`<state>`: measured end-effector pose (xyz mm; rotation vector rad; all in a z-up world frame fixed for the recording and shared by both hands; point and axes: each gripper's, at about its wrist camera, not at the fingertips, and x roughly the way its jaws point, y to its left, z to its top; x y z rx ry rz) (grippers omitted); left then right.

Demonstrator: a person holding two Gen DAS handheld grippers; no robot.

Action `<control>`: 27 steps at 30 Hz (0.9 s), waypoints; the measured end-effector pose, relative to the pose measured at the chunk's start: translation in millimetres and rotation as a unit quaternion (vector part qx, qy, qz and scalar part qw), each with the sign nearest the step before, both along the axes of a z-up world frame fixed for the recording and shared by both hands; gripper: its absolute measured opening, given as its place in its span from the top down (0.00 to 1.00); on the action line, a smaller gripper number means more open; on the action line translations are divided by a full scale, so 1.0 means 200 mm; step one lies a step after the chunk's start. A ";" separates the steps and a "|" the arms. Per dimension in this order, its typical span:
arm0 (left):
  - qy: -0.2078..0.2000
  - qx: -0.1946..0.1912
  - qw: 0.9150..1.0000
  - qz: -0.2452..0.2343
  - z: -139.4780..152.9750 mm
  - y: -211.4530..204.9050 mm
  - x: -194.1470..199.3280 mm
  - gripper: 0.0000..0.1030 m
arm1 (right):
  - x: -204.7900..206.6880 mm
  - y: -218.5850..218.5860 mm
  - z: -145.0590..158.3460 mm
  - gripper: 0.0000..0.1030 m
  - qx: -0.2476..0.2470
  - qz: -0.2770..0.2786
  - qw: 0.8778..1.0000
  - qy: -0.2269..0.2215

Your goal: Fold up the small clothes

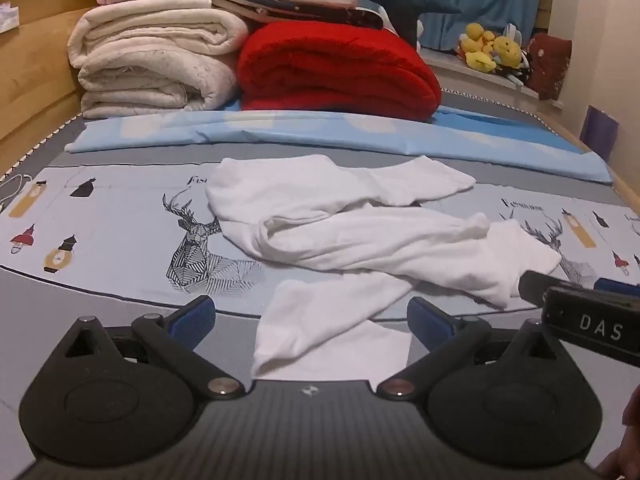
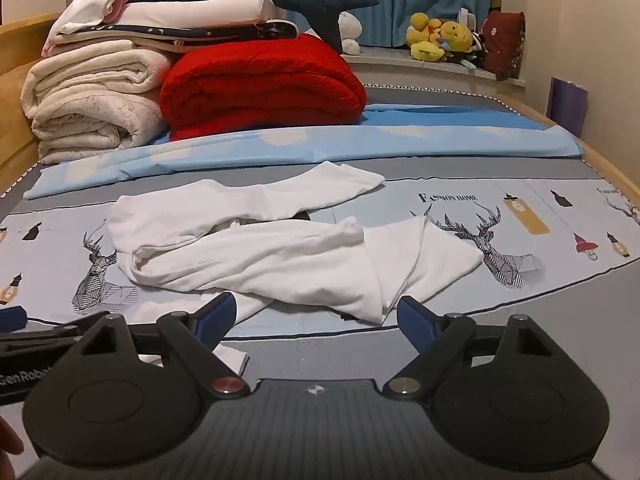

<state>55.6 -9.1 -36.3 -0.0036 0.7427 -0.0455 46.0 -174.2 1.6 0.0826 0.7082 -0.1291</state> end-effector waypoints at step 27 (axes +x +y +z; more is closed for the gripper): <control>-0.005 -0.006 1.000 0.007 0.01 0.02 0.02 0.22 | -0.03 0.05 -0.04 0.28 -0.004 0.024 1.000 -0.018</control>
